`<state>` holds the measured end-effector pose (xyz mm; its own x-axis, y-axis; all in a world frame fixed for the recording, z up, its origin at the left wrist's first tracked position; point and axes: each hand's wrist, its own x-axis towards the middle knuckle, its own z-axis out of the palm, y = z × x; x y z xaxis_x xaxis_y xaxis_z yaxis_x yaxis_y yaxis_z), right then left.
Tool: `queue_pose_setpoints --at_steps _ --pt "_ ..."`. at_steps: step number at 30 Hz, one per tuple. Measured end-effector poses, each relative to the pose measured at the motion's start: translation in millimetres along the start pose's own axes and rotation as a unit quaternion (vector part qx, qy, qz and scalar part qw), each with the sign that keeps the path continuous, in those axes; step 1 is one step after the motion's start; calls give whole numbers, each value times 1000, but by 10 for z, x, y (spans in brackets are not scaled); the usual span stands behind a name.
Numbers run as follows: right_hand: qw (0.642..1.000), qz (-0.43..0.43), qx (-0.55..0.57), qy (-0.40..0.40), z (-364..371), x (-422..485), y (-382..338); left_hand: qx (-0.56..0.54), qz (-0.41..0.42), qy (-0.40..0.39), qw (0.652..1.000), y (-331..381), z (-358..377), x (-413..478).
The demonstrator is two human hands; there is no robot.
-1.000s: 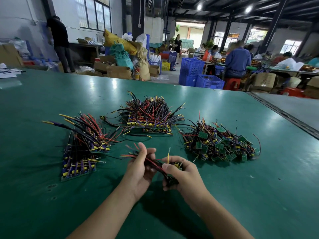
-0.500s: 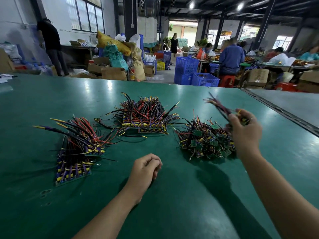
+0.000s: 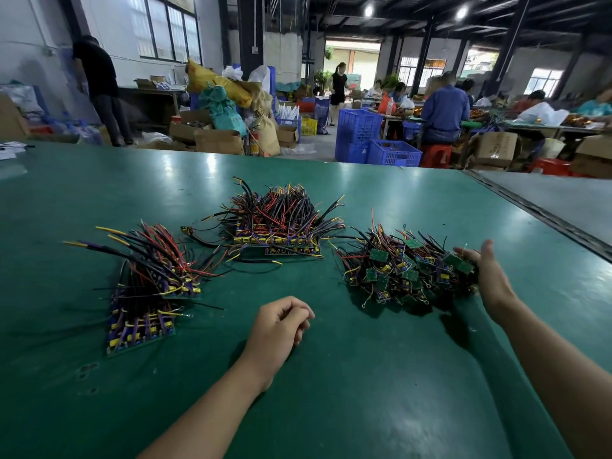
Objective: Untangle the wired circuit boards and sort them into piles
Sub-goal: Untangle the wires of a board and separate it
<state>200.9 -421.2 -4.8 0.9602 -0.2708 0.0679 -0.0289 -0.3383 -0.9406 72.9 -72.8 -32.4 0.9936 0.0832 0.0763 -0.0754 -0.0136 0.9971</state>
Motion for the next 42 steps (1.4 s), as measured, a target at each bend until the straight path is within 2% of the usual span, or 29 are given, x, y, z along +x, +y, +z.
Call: queue_pose_setpoints --at_steps 3,6,10,15,20,24,26,29,33,37,40,42 --pt "993 27 114 21 -29 -9 25 -8 -6 4 1000 3 -11 -4" --pt "975 31 207 80 -33 -17 60 -14 -10 7 1000 7 -12 -7" --pt "945 77 269 169 -19 -24 118 -18 -10 13 1000 16 -10 -8" --pt "954 100 277 63 56 -52 139 -13 -10 14 1000 16 4 -6" --pt "961 89 263 18 26 -50 170 -12 -9 12 1000 -5 -6 2" --pt "966 76 232 79 92 -94 172 -16 -4 13 1000 -16 -5 13" --pt "962 90 207 157 150 -146 181 -12 3 15 1000 -19 -4 18" --pt "930 117 211 277 272 -269 164 -4 13 11 1000 -20 -10 11" --pt "908 140 210 334 527 -544 89 -3 13 5 1000 -11 -15 5" --pt "910 148 207 326 759 -882 -114 -4 6 9 1000 -11 -23 1" --pt "931 115 188 292 973 -1139 -203 -7 3 10 1000 -16 -27 1" --pt "952 87 170 239 1130 -1297 -207 -15 0 18 1000 -22 -36 -1"
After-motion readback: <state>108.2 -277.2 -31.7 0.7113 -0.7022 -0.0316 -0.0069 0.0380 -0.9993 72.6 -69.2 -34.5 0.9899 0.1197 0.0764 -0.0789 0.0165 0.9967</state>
